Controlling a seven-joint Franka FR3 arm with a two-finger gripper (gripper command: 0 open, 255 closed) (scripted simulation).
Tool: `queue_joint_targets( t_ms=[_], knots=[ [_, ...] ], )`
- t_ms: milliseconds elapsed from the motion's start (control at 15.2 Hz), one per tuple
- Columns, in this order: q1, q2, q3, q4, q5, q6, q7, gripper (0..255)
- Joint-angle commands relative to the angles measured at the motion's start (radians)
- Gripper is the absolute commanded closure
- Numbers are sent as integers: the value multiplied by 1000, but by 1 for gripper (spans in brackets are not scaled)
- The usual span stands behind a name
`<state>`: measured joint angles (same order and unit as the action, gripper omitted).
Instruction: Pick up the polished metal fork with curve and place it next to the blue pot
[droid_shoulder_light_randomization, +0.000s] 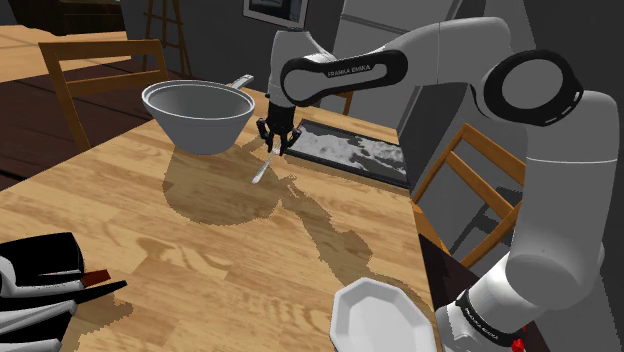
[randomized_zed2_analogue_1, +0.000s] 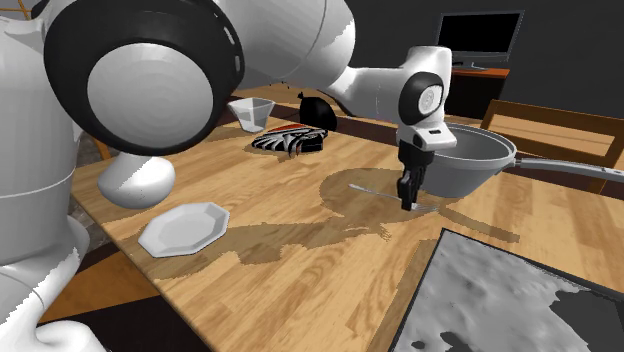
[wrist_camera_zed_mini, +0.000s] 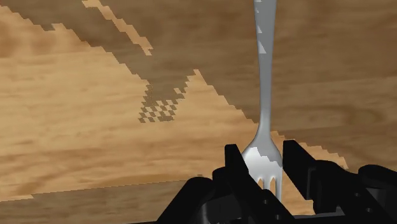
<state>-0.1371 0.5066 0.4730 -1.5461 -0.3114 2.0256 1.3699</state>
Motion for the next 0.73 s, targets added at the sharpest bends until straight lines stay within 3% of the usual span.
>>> queue_joint_targets(
  t_ms=[0, 660],
  knots=[
    [1, 9, -3, -14, -6, 23, 5, 255],
    [5, 43, -15, -50, -27, 89, 21, 255]
  ],
)
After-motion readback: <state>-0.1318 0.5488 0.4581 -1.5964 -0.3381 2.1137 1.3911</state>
